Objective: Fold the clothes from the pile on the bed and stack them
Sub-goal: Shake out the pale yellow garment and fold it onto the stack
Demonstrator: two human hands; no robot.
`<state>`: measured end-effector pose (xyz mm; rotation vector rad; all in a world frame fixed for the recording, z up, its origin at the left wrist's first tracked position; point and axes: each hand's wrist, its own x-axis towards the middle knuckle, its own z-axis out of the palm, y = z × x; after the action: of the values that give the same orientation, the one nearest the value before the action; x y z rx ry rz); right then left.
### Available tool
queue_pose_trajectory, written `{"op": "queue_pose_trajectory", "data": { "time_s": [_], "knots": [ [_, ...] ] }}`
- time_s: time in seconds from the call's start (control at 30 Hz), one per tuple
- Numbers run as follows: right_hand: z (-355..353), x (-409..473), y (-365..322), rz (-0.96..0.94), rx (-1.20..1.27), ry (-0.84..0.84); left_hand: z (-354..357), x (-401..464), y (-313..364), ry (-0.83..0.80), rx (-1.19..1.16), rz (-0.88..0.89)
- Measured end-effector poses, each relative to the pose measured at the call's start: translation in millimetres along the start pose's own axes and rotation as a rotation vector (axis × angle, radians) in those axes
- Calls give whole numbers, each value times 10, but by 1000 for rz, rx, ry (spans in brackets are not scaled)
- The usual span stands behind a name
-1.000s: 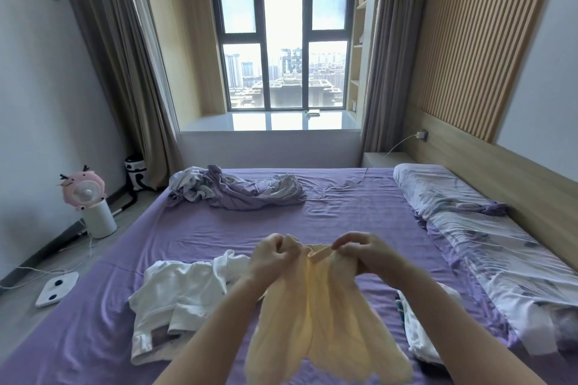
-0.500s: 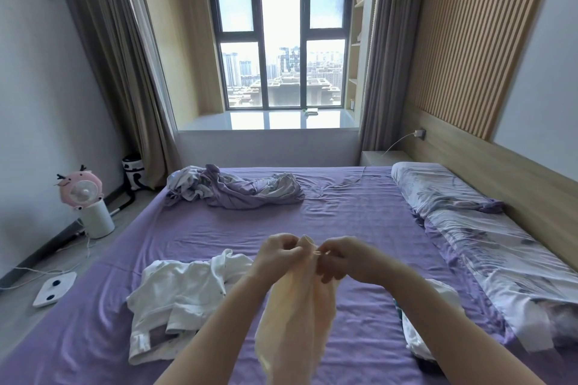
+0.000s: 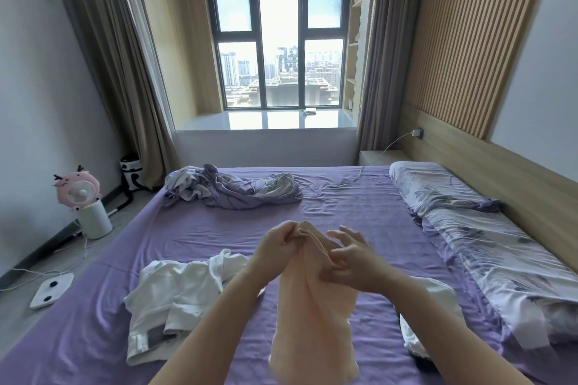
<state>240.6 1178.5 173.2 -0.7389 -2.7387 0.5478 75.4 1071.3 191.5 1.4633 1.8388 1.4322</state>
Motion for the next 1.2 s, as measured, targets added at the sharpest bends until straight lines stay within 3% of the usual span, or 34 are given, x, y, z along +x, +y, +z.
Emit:
{"op": "queue_pose_trajectory", "data": {
  "time_s": [0.13, 0.37, 0.47, 0.57, 0.67, 0.87, 1.03, 1.2],
  "knots": [
    [69, -83, 80, -54, -140, -42, -55, 45, -70, -3, 111, 3],
    [-82, -176, -93, -338, -312, 273, -104, 7, -275, 45, 232, -95],
    [-29, -129, -181, -395, -252, 251, -112, 8, -322, 56, 251, -142],
    [17, -82, -180, -303, 9, 87, -134, 13, -342, 66, 233, -176],
    [9, -76, -183, -260, 103, -53, -167, 22, -359, 60, 216, -182],
    [-46, -77, -102, -261, -2, 46, -307, 39, -453, 32, 169, -193],
    [-64, -16, 41, -7, 57, 8, -425, 40, -580, -14, 15, -237],
    [41, 136, 100, 146, 61, 19, -353, 140, -659, 5, 163, -204]
  ]
}}
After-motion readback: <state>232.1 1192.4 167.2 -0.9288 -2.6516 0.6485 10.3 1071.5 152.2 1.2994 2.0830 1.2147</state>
